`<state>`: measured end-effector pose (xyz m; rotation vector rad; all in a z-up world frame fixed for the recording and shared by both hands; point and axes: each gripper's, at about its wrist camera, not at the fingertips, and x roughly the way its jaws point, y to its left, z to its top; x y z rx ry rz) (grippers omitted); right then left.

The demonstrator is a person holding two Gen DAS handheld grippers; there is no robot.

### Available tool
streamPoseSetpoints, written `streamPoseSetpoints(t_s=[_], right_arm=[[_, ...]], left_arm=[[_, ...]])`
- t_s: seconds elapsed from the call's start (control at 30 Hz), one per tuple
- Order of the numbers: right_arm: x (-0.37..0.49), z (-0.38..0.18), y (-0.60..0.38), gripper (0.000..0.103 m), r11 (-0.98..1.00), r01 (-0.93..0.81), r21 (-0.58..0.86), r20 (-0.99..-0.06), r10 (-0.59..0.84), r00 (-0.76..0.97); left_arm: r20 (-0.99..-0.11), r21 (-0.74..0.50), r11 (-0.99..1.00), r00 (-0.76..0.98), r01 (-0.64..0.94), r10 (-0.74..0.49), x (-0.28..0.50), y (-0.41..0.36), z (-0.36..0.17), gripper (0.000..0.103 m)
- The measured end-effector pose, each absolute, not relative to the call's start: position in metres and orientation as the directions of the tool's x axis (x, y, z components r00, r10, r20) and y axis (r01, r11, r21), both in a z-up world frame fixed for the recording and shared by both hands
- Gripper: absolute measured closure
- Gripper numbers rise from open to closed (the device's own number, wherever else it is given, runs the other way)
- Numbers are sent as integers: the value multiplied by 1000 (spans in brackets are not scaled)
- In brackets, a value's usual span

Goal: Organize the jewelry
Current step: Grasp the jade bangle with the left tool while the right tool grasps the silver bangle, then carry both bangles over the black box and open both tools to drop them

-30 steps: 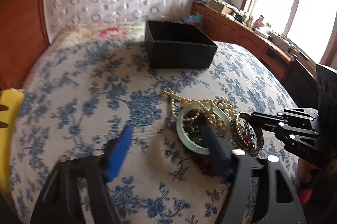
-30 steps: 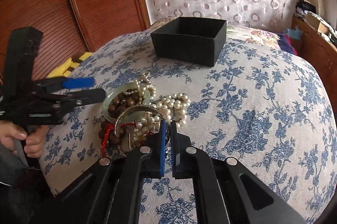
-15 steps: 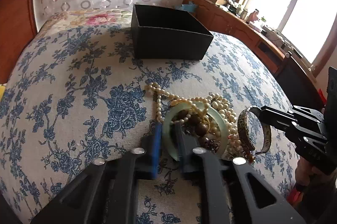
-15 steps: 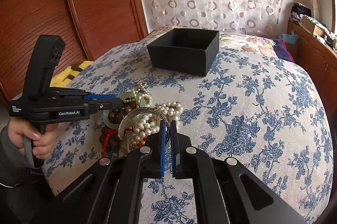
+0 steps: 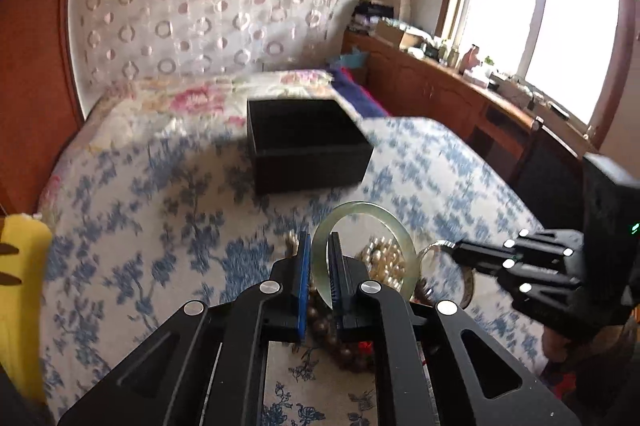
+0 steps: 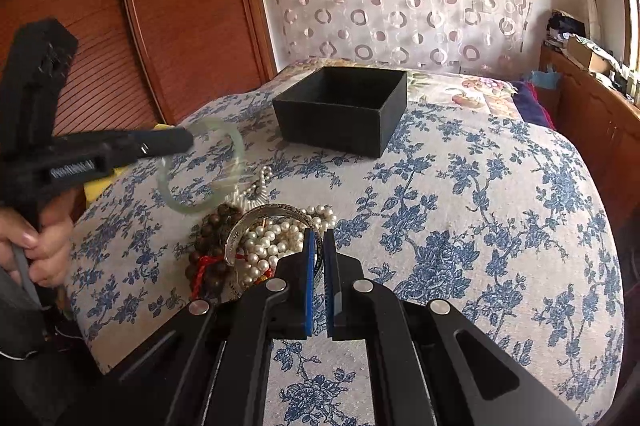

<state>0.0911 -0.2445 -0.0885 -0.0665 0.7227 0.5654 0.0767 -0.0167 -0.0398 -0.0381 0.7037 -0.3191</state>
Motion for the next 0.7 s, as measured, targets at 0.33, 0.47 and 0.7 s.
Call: streamPoseSetpoints(t_s=[0.33, 0.47, 0.7], right_arm=[[98, -70, -244, 98, 848, -518, 109, -617, 466, 634], [112, -63, -237, 98, 845, -529, 76, -610, 459, 646], [158, -54, -219, 98, 844, -535, 20, -592, 442, 674]], left_arm=[[-599, -108, 965, 759, 241, -256, 86, -8, -19, 95], [-599, -103, 971, 766, 218, -235, 95, 0, -21, 95], [-604, -85, 978, 771, 189, -201, 119, 11, -27, 95]])
